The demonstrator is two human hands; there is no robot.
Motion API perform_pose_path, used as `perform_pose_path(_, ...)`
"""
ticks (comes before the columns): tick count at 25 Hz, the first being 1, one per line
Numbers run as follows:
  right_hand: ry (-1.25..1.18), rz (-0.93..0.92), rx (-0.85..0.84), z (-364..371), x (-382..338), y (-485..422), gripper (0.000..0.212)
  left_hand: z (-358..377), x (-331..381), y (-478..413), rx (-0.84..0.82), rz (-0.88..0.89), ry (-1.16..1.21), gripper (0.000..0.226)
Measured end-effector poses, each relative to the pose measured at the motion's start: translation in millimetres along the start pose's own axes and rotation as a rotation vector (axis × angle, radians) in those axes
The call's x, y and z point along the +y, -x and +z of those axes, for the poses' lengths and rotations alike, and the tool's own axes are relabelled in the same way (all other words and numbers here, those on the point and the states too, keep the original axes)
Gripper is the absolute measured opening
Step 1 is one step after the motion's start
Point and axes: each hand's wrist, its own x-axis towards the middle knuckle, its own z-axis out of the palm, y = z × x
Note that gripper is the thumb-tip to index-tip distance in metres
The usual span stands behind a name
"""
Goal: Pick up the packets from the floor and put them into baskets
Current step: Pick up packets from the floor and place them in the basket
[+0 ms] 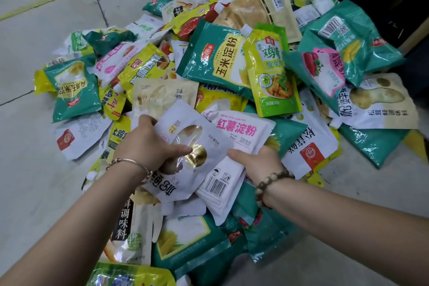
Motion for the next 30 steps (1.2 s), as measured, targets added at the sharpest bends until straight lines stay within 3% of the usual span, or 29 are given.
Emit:
perform_pose_path(3,-0.053,-0.07,-0.01,-10.4,11.1,3.6,0.007,1.9,-2.4,3.7,-0.129,0.013,0.246,0.036)
perform_pose_path(5,-0.129,-0.11,-0.003,-22.6,17.2,6.1,0.005,2.8,0.6,10.2,-0.229,0.03,0.37,0.024)
perform_pose_path(10,-0.291,-0.216,0.028,-65.2,12.7,10.4,0.018,14.7,12.0,21.5,-0.261,-0.028,0.676,0.022)
perform_pose_path(14,-0.377,-0.204,0.204,-92.4,14.5,17.2,0.017,22.9,21.9,25.2,-0.262,-0.194,0.998,0.027)
perform_pose_path(16,-0.329,-0.187,0.301,-98.8,10.2,34.8,0.012,17.8,37.0,33.6,-0.259,-0.215,0.986,0.023)
perform_pose_path(20,-0.215,-0.237,0.452,-121.4,-35.1,89.4,0.022,-21.3,79.0,66.4,-0.259,-0.203,0.898,0.008)
perform_pose_path(30,-0.198,-0.141,0.753,-197.7,-149.1,302.2,0.018,-167.6,191.2,195.4,-0.335,0.058,0.585,0.015)
